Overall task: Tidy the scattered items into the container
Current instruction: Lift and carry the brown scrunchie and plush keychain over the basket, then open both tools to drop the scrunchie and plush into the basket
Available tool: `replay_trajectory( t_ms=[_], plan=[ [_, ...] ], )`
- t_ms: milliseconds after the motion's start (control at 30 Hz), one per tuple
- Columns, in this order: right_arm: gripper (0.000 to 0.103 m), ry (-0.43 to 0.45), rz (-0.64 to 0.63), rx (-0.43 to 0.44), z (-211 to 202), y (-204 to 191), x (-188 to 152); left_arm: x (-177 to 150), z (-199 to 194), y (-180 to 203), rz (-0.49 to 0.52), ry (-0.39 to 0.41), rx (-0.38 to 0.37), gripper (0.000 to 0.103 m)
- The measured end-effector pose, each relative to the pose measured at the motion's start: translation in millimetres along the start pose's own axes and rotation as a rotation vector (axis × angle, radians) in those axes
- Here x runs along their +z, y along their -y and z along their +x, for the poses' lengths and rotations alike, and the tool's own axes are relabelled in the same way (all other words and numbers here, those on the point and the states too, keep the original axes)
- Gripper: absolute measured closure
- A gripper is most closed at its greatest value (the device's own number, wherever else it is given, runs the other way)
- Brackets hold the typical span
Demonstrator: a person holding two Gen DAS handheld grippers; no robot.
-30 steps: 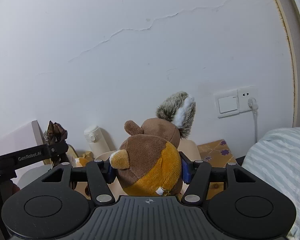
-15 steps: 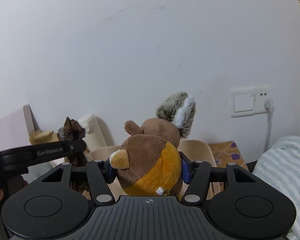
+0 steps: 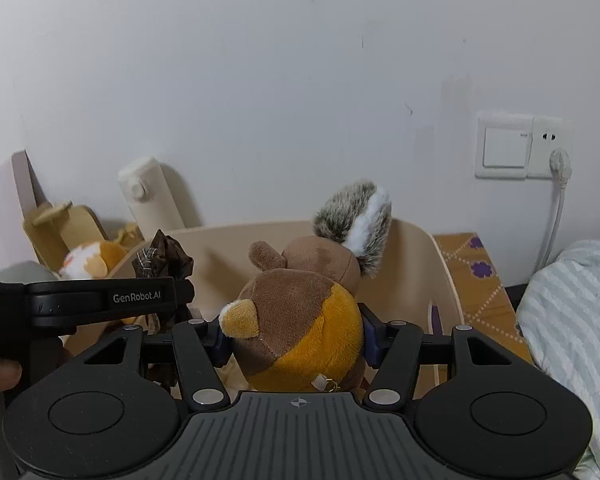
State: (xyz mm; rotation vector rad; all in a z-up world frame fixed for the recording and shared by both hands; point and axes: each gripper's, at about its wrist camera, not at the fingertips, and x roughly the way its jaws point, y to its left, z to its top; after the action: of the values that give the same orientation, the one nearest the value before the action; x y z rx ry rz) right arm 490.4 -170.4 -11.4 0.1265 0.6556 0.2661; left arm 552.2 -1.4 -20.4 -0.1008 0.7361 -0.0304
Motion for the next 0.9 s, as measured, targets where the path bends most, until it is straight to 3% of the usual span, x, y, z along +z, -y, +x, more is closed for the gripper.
replay_trajectory(
  t_ms=[167,533,667,700,833,900],
  plan=[
    [0.047,-0.041,-0.028,-0.012,6.2,-5.2,-2.8,-5.8,15.3,-1.6,0.019,-0.075,-0.008,0.061],
    [0.046,-0.116,-0.060,-0.062,22.1,-6.4,-7.9,-13.3,20.4,4.3,0.088,-0.134,-0.019,0.059],
    [0.044,-0.138,-0.074,-0.065,25.3,-6.9,-11.9,-14.8,17.5,4.2,0.094,-0.133,-0.018,0.048],
    [0.038,-0.137,-0.076,-0.066,24.3,-7.8,-12.7,-14.9,16.2,3.8,0.094,-0.131,-0.016,0.046],
    [0.034,-0.106,-0.075,-0.051,14.2,-6.6,-11.2,-13.5,5.8,1.9,0.096,-0.089,0.009,0.033],
    [0.025,-0.081,-0.074,-0.063,6.2,-6.1,-9.4,-13.2,-3.2,2.0,0.103,-0.063,0.013,0.030]
  ],
)
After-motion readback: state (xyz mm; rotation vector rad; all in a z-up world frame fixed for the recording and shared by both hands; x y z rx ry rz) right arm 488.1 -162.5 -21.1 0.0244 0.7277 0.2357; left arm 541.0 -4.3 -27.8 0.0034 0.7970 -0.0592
